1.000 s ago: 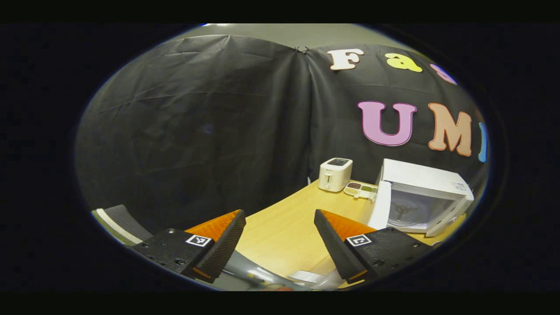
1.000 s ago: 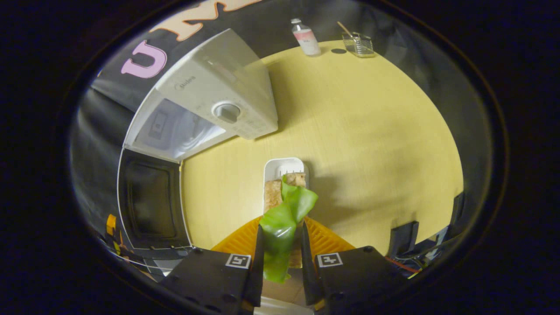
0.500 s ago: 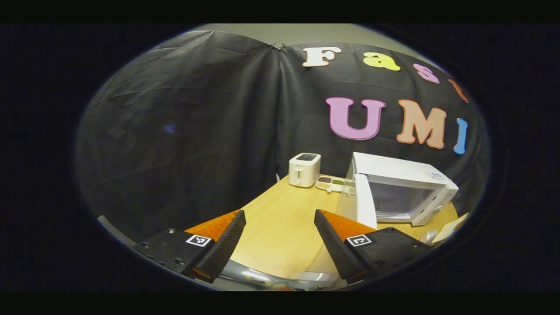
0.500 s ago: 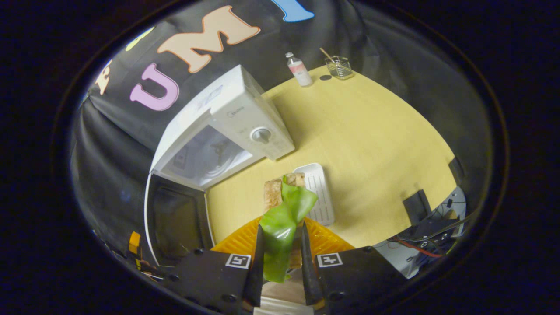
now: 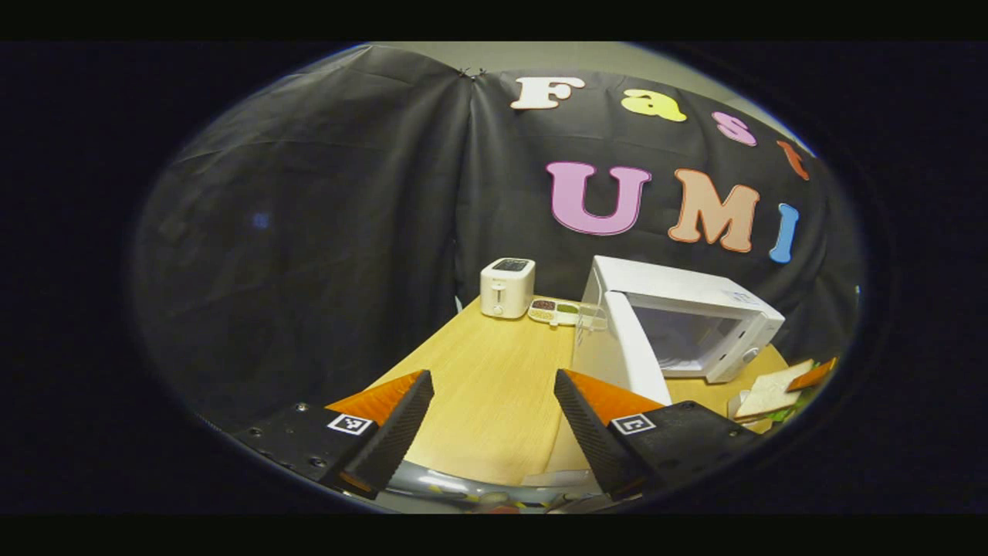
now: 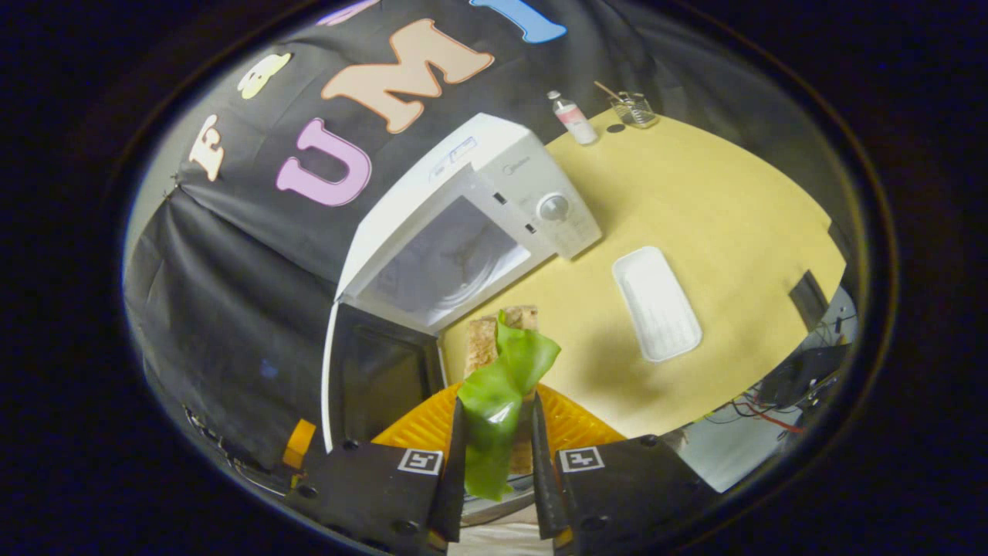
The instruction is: Open the microwave oven with the left hand, put the food in, and close the microwave oven.
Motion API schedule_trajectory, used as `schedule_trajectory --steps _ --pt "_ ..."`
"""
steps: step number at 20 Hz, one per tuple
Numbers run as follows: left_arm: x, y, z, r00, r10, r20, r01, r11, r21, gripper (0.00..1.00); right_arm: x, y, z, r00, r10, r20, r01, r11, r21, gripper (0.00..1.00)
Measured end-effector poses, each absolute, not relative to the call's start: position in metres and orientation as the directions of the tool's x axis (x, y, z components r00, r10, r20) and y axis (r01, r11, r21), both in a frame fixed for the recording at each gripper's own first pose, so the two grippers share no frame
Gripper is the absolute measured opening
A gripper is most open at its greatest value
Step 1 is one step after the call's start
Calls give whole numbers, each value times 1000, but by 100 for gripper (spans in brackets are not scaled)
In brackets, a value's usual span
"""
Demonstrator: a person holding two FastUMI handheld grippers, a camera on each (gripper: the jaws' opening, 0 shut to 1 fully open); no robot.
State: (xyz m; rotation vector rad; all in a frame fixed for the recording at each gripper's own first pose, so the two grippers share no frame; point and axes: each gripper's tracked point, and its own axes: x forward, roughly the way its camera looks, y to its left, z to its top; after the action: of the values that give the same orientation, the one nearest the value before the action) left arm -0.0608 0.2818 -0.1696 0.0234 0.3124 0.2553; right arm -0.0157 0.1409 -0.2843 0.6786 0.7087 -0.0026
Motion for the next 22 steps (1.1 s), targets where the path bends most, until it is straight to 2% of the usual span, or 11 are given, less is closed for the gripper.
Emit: schedule_trajectory --steps 1,6,9,15,16,17,21,22 --pt "-63 284 -170 919 252 -303 -244 968 66 96 -10 154 -284 775 240 -585 218 767 604 40" --pt "-69 292 -172 918 246 -311 -239 969 62 96 33 211 -280 824 300 -481 154 699 699 40" --pt "-72 297 -175 915 252 -314 -244 968 65 96 67 231 -290 833 309 -459 151 671 726 40" --pt "-76 299 -181 906 263 -330 -262 964 49 94 154 227 -320 871 204 -447 189 701 688 40" --pt "-76 300 -183 905 266 -332 -266 963 47 97 168 224 -325 876 183 -447 194 714 673 40" --pt "-76 301 -185 901 270 -339 -272 961 42 94 179 219 -330 878 166 -449 204 720 664 40" --pt "-76 305 -193 889 285 -358 -302 953 10 96 220 210 -335 911 111 -398 202 721 663 40" --pt "-75 302 -195 889 280 -363 -300 954 3 96 228 208 -335 919 98 -382 195 729 657 32"
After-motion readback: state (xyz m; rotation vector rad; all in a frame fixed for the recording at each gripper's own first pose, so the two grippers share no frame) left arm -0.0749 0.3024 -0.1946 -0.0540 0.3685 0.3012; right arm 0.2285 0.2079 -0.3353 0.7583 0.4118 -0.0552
